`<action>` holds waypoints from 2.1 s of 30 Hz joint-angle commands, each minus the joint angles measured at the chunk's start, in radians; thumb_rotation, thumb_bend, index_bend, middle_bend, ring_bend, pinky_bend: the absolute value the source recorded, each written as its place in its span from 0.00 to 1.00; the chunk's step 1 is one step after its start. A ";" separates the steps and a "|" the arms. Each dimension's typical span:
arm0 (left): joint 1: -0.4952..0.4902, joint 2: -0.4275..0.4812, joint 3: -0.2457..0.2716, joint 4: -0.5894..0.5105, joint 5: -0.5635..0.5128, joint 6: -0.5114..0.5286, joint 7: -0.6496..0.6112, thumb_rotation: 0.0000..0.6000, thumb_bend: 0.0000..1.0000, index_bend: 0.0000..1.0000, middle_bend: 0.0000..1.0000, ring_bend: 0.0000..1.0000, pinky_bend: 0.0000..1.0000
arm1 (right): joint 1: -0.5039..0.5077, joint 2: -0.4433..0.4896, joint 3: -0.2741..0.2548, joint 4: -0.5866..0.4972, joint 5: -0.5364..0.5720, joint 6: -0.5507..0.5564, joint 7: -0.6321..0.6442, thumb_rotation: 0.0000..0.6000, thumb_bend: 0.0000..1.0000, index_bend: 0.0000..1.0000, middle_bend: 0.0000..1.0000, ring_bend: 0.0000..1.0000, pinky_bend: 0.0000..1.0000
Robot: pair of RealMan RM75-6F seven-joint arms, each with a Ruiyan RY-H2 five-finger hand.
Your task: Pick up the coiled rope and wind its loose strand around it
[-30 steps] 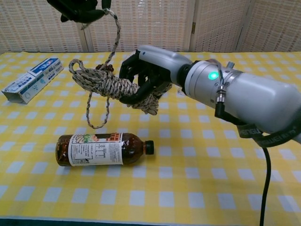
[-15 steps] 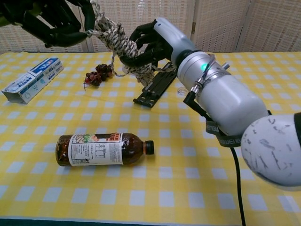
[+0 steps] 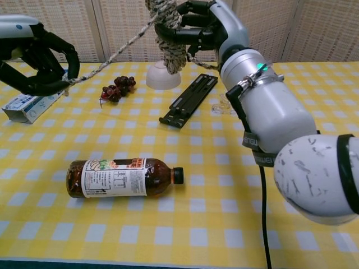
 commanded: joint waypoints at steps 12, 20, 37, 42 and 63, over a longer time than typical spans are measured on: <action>-0.019 -0.064 -0.012 0.203 -0.230 -0.097 0.046 1.00 0.59 0.67 0.90 0.82 0.76 | -0.097 0.205 -0.029 -0.181 -0.009 -0.112 0.071 1.00 0.72 0.96 0.78 0.84 0.71; -0.049 -0.099 -0.037 0.293 -0.334 -0.120 0.131 1.00 0.59 0.67 0.90 0.81 0.76 | -0.132 0.327 -0.074 -0.263 -0.057 -0.170 0.098 1.00 0.72 0.97 0.78 0.84 0.71; -0.120 -0.098 -0.106 0.262 -0.294 0.012 0.373 1.00 0.59 0.67 0.90 0.81 0.76 | -0.105 0.508 -0.201 -0.357 -0.177 -0.346 0.115 1.00 0.72 0.98 0.79 0.85 0.71; -0.145 -0.092 -0.135 0.201 -0.270 0.057 0.447 1.00 0.59 0.66 0.90 0.81 0.76 | -0.081 0.511 -0.217 -0.380 -0.150 -0.381 0.076 1.00 0.72 0.98 0.79 0.85 0.71; -0.254 -0.130 -0.193 -0.013 -0.224 0.088 0.580 1.00 0.57 0.65 0.90 0.81 0.76 | 0.088 0.373 -0.186 -0.376 0.271 -0.447 -0.233 1.00 0.72 0.98 0.80 0.86 0.73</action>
